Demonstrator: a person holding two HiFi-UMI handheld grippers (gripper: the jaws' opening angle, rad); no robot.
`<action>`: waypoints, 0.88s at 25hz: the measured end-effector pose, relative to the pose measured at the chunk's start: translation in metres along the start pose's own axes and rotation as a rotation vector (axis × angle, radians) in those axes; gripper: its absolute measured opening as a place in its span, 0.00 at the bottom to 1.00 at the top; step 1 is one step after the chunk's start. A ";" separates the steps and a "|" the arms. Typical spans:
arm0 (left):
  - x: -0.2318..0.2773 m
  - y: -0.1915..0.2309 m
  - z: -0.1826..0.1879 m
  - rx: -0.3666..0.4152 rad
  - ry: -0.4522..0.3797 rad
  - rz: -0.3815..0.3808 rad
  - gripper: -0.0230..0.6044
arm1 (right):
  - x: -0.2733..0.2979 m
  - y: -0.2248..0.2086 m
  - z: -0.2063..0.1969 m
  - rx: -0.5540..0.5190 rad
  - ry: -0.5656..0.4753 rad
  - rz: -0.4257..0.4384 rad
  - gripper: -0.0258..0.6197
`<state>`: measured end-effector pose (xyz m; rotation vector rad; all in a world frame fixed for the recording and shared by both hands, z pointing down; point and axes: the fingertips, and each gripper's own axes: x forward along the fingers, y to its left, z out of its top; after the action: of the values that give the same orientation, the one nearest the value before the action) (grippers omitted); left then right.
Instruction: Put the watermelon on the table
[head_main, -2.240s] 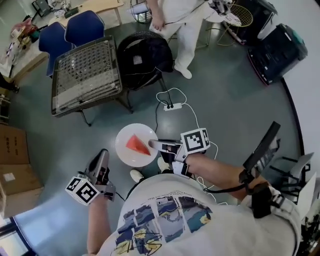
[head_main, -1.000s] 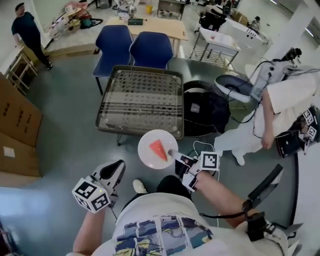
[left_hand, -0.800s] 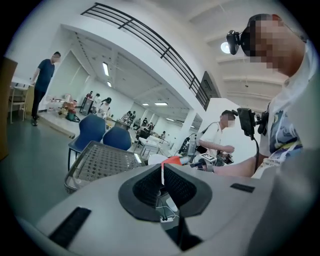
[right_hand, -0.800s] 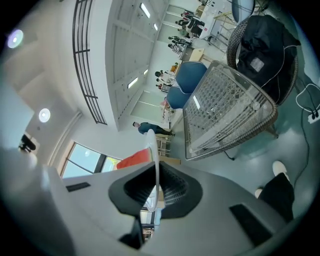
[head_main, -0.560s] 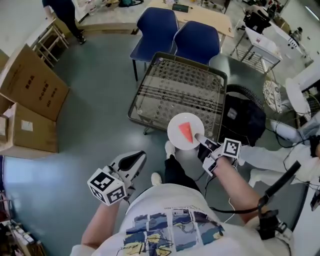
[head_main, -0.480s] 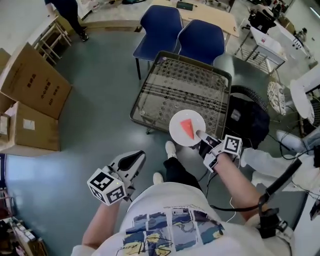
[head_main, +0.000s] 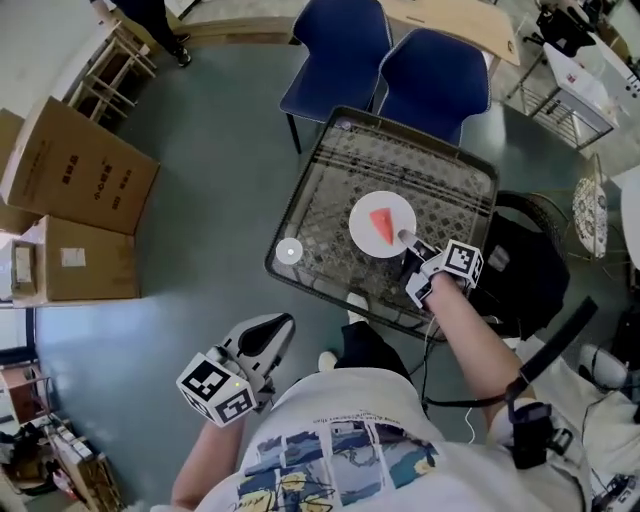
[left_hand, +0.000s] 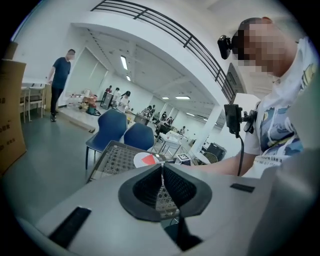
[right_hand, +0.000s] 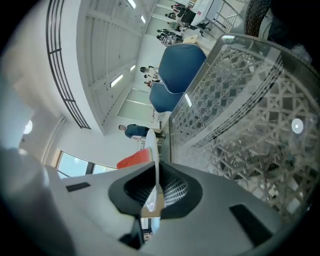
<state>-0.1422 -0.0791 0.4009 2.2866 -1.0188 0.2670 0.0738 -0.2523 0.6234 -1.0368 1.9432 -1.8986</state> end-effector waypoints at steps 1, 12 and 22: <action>0.007 0.004 0.006 -0.005 0.002 0.015 0.07 | 0.012 -0.007 0.013 0.003 0.000 -0.004 0.07; 0.044 0.039 0.033 -0.091 0.048 0.133 0.07 | 0.116 -0.084 0.099 0.016 0.000 -0.110 0.07; 0.062 0.053 0.033 -0.131 0.072 0.162 0.07 | 0.151 -0.123 0.125 -0.005 0.000 -0.190 0.07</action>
<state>-0.1403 -0.1635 0.4244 2.0663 -1.1521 0.3368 0.0808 -0.4322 0.7690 -1.2635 1.9105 -1.9897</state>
